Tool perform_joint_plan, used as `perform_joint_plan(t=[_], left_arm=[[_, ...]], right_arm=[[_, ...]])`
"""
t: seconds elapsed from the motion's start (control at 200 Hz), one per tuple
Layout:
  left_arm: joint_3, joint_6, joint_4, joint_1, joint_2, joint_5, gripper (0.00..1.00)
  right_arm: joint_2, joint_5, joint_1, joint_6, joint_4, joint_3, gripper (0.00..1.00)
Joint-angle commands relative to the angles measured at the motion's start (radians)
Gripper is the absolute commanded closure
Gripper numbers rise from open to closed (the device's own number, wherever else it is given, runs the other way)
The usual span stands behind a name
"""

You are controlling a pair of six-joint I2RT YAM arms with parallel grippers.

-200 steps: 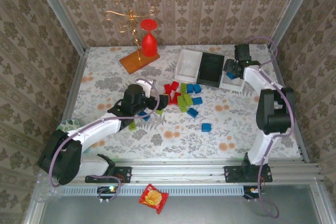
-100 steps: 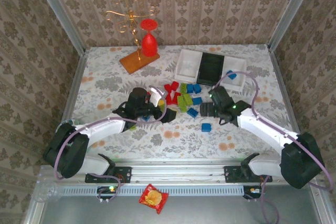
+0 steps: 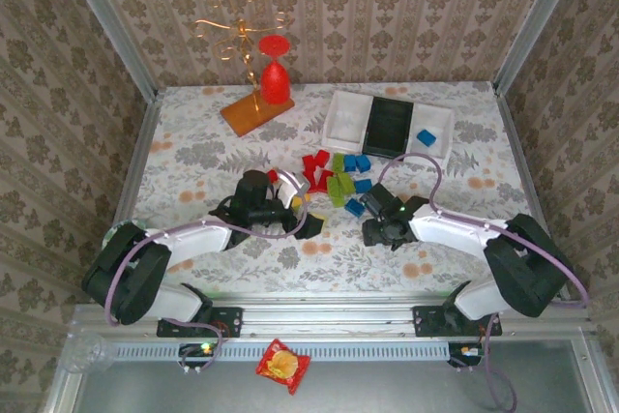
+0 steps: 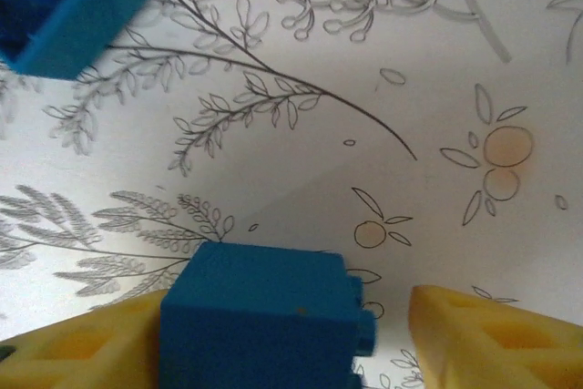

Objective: Sort the legos into containers by color
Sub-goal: Pick up the lego from the bottom-center of the table, then place the lego in the container.

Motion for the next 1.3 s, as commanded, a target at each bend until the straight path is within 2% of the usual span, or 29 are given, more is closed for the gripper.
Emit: perform_joint_plan(t=[0.0,0.12,0.26,0.305,0.41,0.51,0.605,0.74,0.935,1.045,1.155,1.295], left_arm=[[-0.007,0.027,0.025,-0.008,-0.029,-0.011,0.00],[-0.003,0.023,0.014,-0.008,-0.035,-0.041,0.00],[0.005,0.028,-0.020,-0.008,-0.045,-0.089,0.00],[0.004,0.025,-0.023,-0.008,-0.051,-0.097,0.00],[0.001,0.018,-0.023,-0.009,-0.065,-0.119,0.00],[-0.004,0.009,-0.020,-0.010,-0.076,-0.128,0.00],[-0.004,-0.001,-0.017,-0.012,-0.081,-0.137,0.00],[-0.007,-0.013,-0.018,-0.014,-0.092,-0.144,0.00],[-0.016,-0.014,-0.024,-0.020,-0.124,-0.163,0.00],[-0.019,-0.011,-0.027,-0.019,-0.133,-0.175,0.00],[-0.019,-0.007,-0.032,-0.020,-0.134,-0.186,0.00],[-0.019,-0.006,-0.038,-0.019,-0.136,-0.203,0.00]], right_arm=[[0.030,0.006,0.006,0.010,0.006,0.023,0.43],[0.039,0.002,0.006,0.007,-0.004,0.036,0.54],[-0.027,0.073,-0.037,-0.054,-0.077,0.104,0.59],[-0.048,0.082,-0.076,-0.077,-0.084,0.125,0.59],[-0.127,0.031,-0.239,-0.129,-0.033,0.178,0.60],[-0.122,0.014,-0.372,-0.159,0.037,0.239,0.60],[-0.062,0.007,-0.483,-0.170,0.101,0.315,0.59],[0.141,0.005,-0.587,-0.177,0.135,0.464,0.59],[0.389,0.033,-0.633,-0.198,0.120,0.661,0.54],[0.455,-0.007,-0.652,-0.203,0.143,0.698,0.48],[0.417,-0.018,-0.649,-0.216,0.137,0.698,0.40],[0.259,0.021,-0.617,-0.242,0.145,0.601,0.32]])
